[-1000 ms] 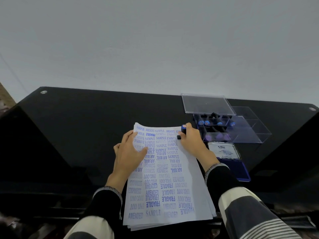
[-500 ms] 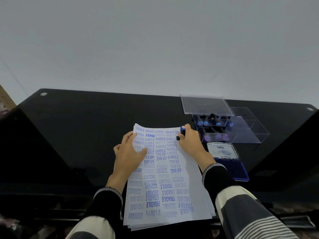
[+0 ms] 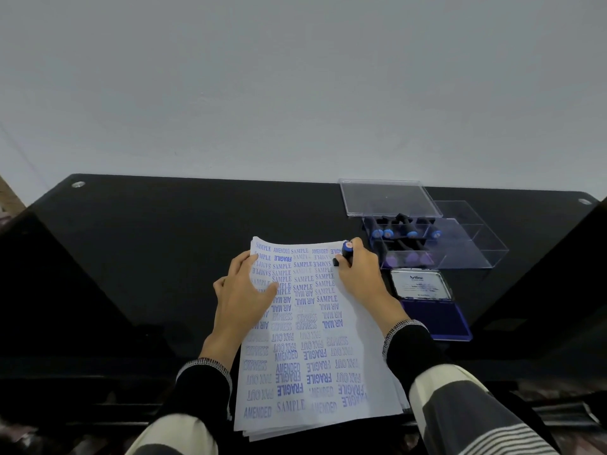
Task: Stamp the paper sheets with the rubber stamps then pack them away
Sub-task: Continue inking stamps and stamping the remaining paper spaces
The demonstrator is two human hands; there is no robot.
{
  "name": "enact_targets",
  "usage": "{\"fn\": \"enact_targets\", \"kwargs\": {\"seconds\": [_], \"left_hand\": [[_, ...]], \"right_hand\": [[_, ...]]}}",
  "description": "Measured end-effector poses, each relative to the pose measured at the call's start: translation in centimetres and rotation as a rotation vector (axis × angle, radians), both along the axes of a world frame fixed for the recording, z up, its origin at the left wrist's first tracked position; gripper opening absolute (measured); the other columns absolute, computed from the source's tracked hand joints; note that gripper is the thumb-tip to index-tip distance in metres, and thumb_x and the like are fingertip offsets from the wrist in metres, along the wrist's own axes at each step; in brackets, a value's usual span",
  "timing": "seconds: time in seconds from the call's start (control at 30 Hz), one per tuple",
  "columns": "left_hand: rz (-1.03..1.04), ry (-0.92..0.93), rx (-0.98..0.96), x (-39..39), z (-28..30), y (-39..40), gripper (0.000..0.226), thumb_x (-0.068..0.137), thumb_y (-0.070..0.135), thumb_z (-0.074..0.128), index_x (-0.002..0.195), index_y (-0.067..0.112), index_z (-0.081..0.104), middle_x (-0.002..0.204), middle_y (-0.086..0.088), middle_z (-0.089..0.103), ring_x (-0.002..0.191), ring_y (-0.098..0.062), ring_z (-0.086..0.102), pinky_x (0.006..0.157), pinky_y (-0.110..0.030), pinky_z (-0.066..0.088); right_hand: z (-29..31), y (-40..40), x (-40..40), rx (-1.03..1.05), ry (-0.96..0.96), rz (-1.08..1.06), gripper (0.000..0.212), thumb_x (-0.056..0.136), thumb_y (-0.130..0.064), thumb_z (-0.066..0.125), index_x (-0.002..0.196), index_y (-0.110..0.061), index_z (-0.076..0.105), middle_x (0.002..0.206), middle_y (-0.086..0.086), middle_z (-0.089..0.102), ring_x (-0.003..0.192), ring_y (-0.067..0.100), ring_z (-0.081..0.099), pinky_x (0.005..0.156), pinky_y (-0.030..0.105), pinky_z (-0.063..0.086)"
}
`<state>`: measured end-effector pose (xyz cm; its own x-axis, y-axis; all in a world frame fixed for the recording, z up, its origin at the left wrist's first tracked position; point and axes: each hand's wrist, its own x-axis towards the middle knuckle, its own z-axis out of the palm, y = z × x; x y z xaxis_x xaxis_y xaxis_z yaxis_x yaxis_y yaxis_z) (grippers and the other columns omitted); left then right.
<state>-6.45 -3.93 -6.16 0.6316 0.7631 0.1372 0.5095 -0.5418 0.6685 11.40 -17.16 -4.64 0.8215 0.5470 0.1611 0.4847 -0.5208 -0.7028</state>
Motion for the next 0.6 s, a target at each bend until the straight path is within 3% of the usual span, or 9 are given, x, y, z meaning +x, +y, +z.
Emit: {"fn": "enact_targets", "kwargs": {"seconds": [0.13,0.23,0.33,0.47,0.6], "left_hand": [[-0.002,0.005,-0.012,0.0,-0.1,0.1,0.069,0.083,0.039,0.071,0.142,0.020,0.040,0.147,0.011,0.031,0.128,-0.016,0.038,0.098,-0.025,0.014],[-0.004,0.004,-0.008,0.1,-0.2,0.2,0.070,0.083,0.040,0.070,0.142,0.022,0.039,0.147,0.012,0.030,0.128,-0.016,0.038,0.098,-0.025,0.014],[-0.002,0.004,-0.010,0.1,-0.2,0.1,0.069,0.083,0.039,0.070,0.142,0.021,0.039,0.147,0.012,0.030,0.128,-0.015,0.038,0.098,-0.025,0.014],[-0.006,-0.001,0.006,0.0,-0.1,0.1,0.070,0.083,0.038,0.071,0.142,0.019,0.039,0.147,0.011,0.031,0.128,-0.014,0.039,0.100,-0.025,0.013],[0.000,0.009,0.002,0.1,-0.1,0.1,0.071,0.084,0.039,0.070,0.143,0.019,0.038,0.148,0.010,0.030,0.130,-0.015,0.037,0.099,-0.026,0.013]], "right_hand": [[0.2,-0.7,0.2,0.251,0.107,-0.117,0.011,0.092,-0.008,0.056,0.087,-0.006,0.046,0.081,0.006,0.058,0.069,0.014,0.051,0.056,0.003,0.037],[1.1,-1.2,0.3,0.432,0.216,-0.194,0.011,0.093,-0.014,0.056,0.091,-0.007,0.048,0.080,0.004,0.059,0.071,0.016,0.057,0.061,0.012,0.050],[1.9,-1.5,0.0,0.566,0.338,-0.197,0.007,0.095,-0.015,0.054,0.094,-0.009,0.049,0.082,0.005,0.059,0.073,0.017,0.059,0.050,0.013,0.050],[2.1,-1.4,0.1,0.714,0.529,-0.249,0.016,0.094,-0.014,0.056,0.109,-0.012,0.051,0.071,0.002,0.053,0.062,0.008,0.053,0.065,0.027,0.057],[1.9,-1.5,0.3,0.752,0.621,-0.275,0.005,0.093,-0.014,0.058,0.093,-0.012,0.053,0.065,0.002,0.052,0.052,0.007,0.048,0.059,0.026,0.050]]}}
